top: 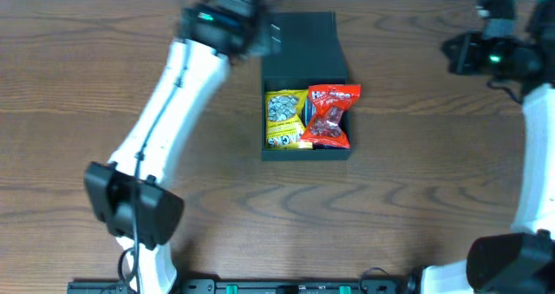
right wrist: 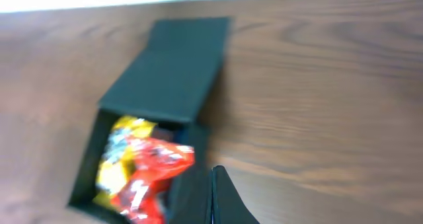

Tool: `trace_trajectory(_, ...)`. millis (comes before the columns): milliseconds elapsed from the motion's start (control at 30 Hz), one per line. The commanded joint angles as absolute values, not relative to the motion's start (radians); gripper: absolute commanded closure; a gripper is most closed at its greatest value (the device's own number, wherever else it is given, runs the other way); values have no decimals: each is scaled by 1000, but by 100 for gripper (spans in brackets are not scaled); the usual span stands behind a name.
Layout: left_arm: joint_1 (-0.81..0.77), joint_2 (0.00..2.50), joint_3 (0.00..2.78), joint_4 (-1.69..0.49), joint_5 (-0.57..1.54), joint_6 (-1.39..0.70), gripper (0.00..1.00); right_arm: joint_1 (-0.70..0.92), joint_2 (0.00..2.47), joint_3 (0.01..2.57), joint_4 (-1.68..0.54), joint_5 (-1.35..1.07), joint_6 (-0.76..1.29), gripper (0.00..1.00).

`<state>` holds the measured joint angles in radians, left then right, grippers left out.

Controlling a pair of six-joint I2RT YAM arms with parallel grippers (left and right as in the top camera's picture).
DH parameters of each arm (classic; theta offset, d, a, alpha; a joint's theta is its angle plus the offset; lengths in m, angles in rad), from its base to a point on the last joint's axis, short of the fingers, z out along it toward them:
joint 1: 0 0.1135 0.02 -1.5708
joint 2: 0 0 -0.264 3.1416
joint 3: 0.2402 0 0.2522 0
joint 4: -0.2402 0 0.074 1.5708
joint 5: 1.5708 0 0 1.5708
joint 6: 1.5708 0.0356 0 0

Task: Pack container
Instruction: 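Raise both grippers to the box lid's top corners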

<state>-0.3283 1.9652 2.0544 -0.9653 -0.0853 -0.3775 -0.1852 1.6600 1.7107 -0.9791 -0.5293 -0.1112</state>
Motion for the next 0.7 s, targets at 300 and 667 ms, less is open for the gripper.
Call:
trace_trajectory(300, -94, 1958, 2055, -995, 150, -251, 5, 101, 1940, 1705, -1014, -584, -155, 99)
trace_trajectory(667, -94, 1958, 2055, -987, 150, -201, 5, 138, 1982, 1705, -1077, -523, -124, 99)
